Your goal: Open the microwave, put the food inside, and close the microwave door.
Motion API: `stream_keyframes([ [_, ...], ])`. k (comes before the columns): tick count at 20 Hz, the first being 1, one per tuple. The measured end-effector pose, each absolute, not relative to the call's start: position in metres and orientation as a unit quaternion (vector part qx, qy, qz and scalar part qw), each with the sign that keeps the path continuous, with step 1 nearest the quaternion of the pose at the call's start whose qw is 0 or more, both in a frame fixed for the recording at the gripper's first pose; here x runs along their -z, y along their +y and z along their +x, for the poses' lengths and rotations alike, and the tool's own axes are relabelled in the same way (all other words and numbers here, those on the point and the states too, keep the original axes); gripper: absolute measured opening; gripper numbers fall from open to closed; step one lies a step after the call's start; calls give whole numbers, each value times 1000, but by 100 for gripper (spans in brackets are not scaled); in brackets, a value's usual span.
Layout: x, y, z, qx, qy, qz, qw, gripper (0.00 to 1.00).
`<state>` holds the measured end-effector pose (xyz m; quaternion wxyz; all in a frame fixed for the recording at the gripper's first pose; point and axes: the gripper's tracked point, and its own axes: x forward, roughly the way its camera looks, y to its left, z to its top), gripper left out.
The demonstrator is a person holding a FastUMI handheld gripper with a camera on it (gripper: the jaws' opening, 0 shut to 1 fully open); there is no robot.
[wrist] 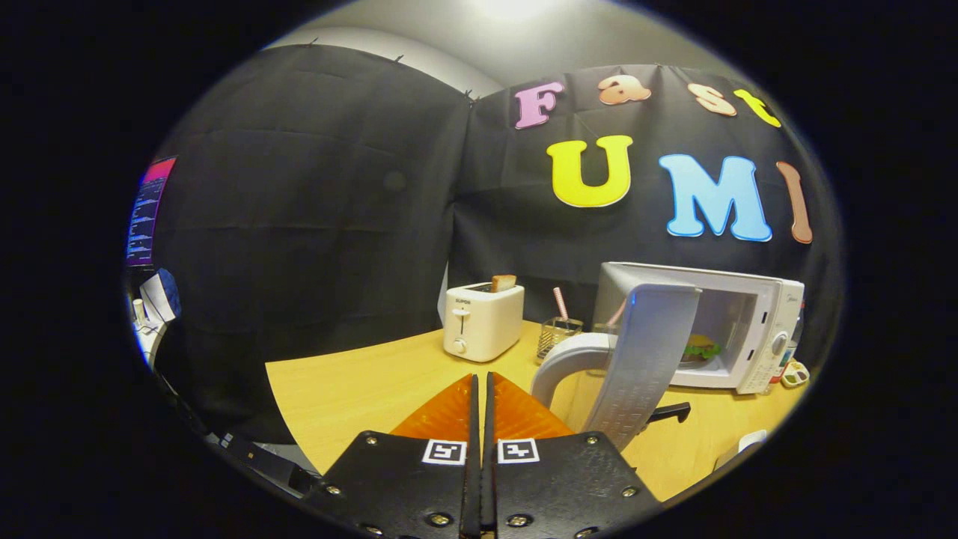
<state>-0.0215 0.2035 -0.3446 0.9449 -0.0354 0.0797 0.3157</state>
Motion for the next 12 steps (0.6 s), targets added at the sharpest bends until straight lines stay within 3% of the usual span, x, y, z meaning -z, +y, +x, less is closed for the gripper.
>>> stream_keyframes([
  [12, 331, 49, 77, -132, 61, -53, 988, 1],
])
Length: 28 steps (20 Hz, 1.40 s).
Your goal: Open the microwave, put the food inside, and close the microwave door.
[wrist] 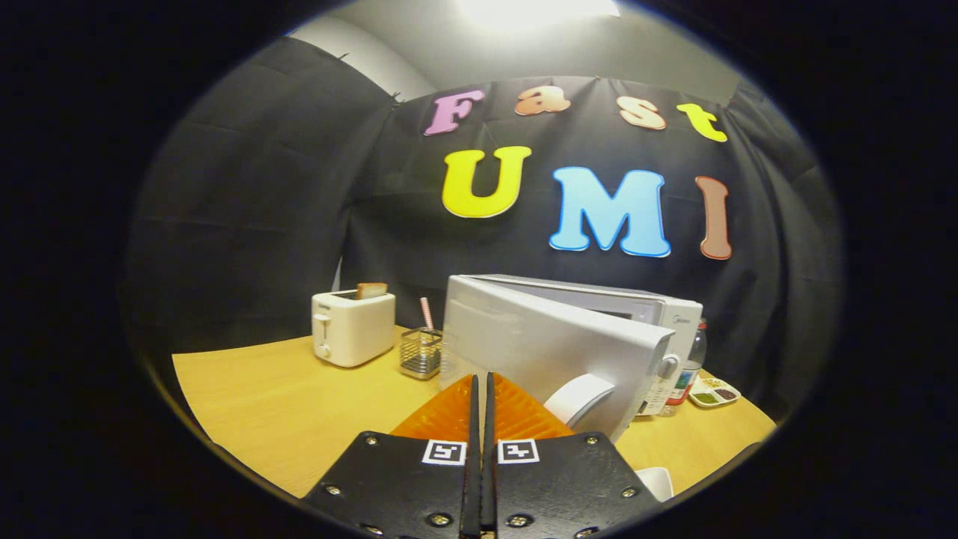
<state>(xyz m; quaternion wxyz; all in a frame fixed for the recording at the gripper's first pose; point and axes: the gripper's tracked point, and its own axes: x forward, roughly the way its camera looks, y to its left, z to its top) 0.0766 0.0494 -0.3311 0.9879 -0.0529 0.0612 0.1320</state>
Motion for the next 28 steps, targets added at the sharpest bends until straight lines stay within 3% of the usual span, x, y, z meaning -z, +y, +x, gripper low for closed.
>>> stream_keyframes([
  [12, 329, -59, 178, 1, 54, -44, 998, 1],
  [22, 355, -87, 264, 49, 90, -15, 995, 1],
  [28, 354, -89, 276, 89, 97, -20, 991, 1],
])
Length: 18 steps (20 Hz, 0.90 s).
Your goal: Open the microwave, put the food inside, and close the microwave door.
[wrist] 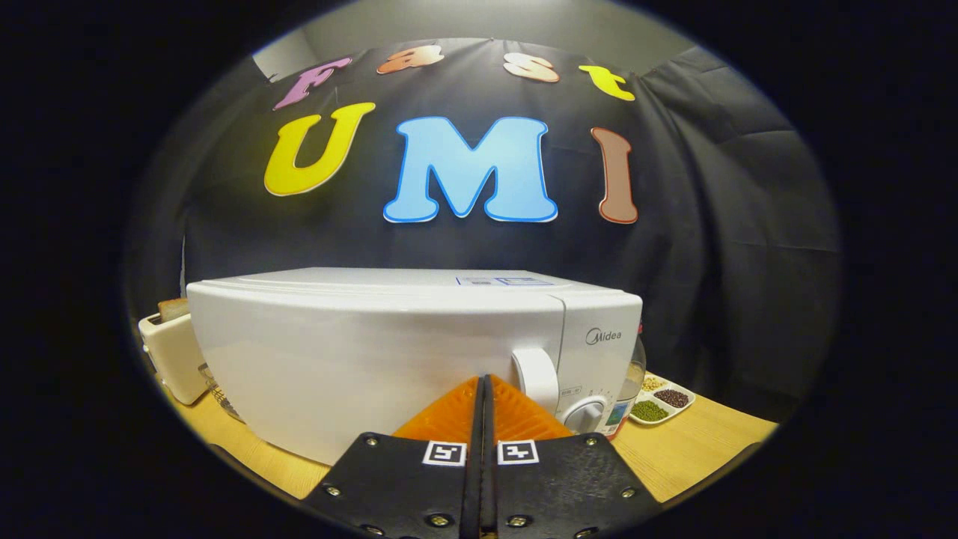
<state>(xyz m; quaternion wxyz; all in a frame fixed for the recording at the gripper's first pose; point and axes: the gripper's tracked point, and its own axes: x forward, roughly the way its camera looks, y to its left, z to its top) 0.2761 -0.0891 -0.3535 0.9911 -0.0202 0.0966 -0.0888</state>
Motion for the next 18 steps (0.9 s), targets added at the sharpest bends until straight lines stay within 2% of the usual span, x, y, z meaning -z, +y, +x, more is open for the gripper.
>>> stream_keyframes([
  [6, 344, -90, 246, 79, 123, -7, 989, 1],
  [11, 290, -80, 187, 60, 115, -1, 992, 1],
  [18, 180, -49, 98, 3, 74, -2, 997, 1],
])
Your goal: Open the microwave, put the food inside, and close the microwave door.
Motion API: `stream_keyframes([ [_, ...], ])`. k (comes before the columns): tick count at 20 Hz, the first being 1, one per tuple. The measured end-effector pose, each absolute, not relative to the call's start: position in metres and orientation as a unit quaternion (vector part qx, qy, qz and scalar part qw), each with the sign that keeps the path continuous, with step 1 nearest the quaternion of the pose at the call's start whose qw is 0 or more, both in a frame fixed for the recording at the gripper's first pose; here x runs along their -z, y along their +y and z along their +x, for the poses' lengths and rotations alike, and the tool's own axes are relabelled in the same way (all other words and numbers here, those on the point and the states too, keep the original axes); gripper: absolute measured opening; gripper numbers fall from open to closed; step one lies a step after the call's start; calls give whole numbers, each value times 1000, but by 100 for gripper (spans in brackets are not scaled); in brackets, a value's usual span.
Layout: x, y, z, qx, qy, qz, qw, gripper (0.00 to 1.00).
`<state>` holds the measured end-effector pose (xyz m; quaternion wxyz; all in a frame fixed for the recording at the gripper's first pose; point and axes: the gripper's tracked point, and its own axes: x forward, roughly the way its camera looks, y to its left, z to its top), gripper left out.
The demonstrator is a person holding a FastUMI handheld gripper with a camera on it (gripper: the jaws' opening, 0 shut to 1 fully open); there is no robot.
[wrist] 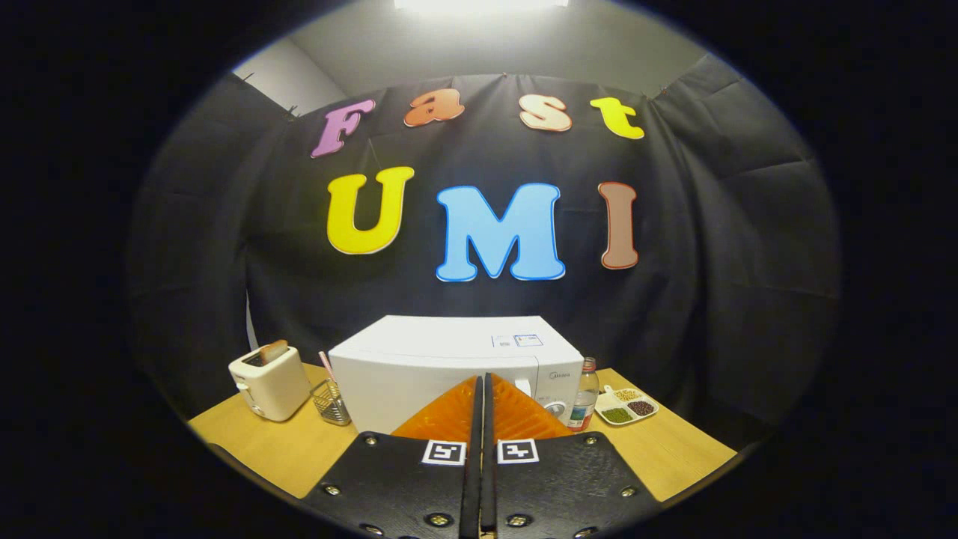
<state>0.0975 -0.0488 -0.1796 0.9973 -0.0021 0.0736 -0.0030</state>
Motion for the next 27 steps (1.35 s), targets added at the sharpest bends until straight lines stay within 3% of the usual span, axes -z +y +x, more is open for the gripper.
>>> stream_keyframes([
  [11, 34, -23, 27, 5, -12, -12, 1000, 2],
  [12, 35, -25, 26, 13, -3, -1, 1000, 26],
  [14, 49, -28, 29, 25, 34, 17, 999, 62],
  [16, 50, -21, 35, 13, 43, 16, 999, 86],
  [18, 49, -34, 44, 30, 34, -2, 999, 96],
  [27, 31, -36, 43, 41, -5, -11, 999, 96],
])
